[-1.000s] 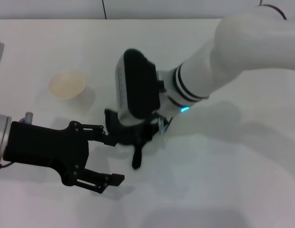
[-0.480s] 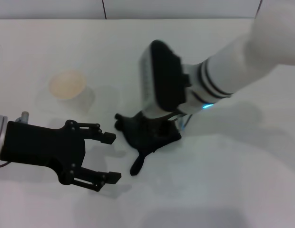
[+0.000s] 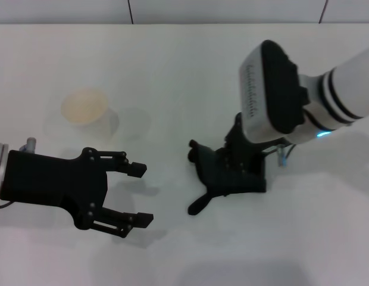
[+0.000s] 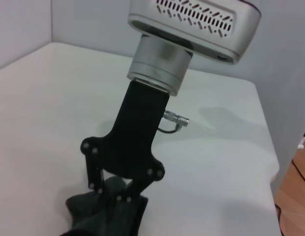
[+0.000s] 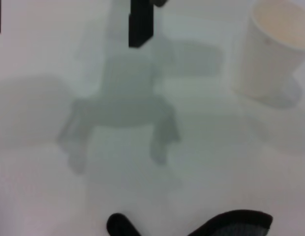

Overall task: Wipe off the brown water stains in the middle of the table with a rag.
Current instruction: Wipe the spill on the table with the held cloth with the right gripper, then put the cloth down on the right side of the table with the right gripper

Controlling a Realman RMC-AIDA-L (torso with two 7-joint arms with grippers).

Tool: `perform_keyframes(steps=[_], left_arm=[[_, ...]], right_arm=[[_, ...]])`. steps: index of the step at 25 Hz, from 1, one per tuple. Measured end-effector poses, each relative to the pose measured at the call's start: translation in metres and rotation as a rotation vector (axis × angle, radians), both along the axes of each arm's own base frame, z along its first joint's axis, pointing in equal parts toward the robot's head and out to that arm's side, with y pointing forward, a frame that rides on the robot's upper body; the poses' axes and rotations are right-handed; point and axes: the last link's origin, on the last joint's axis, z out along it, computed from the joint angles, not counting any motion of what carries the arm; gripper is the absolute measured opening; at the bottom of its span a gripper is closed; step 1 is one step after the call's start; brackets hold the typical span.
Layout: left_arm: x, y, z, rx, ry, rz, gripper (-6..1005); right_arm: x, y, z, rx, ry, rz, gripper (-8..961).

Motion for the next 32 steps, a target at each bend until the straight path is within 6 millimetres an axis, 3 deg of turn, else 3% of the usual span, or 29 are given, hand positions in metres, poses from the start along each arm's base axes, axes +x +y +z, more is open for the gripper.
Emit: perform_keyframes(steps=[10,17,28,32], left_arm=[[-0.003,0.003,0.0,0.018,-0.017,0.01,875],[-0.005,0.003,0.003,0.046,-0.049,0.003,875],[-0.014,0.004,0.012,0.098,-0.092,-0.001,875],[-0.016,0.004,0.012,0.1,-0.092,-0.002,875]], right_arm=[[0.022,0.001,0.027,0.006,0.031,-0.097,110],[0.022,-0.005,0.044,-0.016,0.145,-0.115,128],[0.064,-0.02,0.107,-0.034,0.373,-0.203,549],[0.075,-0.03,0.121,-0.065,0.46,-0.215,548]])
